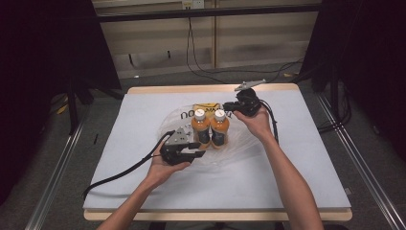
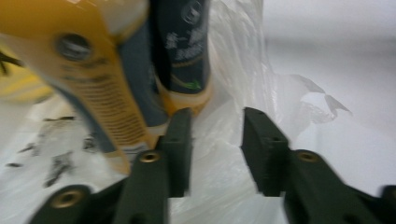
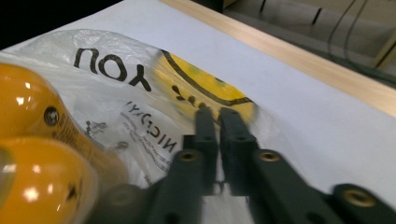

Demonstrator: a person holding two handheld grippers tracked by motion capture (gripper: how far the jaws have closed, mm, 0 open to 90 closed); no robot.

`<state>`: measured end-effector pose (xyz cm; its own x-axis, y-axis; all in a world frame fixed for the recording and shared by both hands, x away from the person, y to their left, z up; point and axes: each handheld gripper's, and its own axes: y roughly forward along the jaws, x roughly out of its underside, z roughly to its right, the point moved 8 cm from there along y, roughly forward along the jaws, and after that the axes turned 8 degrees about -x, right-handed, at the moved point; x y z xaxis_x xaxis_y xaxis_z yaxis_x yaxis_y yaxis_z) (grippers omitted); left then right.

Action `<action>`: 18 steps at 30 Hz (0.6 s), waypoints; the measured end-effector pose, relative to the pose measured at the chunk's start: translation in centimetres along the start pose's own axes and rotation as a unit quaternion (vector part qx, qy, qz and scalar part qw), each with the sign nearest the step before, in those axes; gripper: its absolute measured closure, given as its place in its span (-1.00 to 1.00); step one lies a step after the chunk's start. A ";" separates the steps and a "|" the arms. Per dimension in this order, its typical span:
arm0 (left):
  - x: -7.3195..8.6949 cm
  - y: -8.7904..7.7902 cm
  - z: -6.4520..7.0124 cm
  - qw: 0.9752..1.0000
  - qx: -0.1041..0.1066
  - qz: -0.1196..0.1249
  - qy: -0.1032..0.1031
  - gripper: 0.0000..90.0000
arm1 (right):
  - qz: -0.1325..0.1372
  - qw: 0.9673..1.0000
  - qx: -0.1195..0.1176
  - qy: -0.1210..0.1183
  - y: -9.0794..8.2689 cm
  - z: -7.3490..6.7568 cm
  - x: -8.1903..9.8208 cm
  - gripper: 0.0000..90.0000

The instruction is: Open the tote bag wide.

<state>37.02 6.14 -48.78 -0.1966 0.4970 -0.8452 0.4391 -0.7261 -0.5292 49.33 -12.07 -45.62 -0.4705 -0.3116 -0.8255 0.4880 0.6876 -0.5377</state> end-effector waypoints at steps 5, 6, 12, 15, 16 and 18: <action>-0.5 -2.1 -0.9 0.999 -0.030 0.017 -0.006 -0.20 | 0.013 1.000 0.009 -0.007 -2.0 -0.4 0.7 0.43; -0.5 -2.3 -1.0 0.999 -0.035 0.022 -0.007 -0.20 | 0.019 1.000 0.009 -0.010 -2.6 -0.6 0.8 0.34; 0.9 -4.6 -2.3 0.997 -0.067 0.011 -0.025 -0.62 | 0.057 0.998 0.011 -0.012 -6.0 -1.9 2.0 -0.34; 1.5 -6.4 -2.9 0.996 -0.076 0.005 -0.038 -0.65 | 0.061 0.998 0.025 -0.016 -6.9 -2.1 2.6 -0.50; 1.6 -6.8 -3.0 0.996 -0.083 0.006 -0.036 -0.69 | 0.066 0.997 0.031 -0.011 -7.5 -2.2 3.1 -0.57; 1.8 -7.8 -3.3 0.994 -0.099 0.011 -0.035 -0.73 | 0.071 0.997 0.036 -0.005 -8.3 -2.3 3.8 -0.65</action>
<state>36.13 14.22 -45.95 -0.2428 0.4424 -0.8633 0.6070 -0.6249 -0.4910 41.85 -17.44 -43.91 -0.3867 -0.2216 -0.8952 0.6002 0.6765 -0.4267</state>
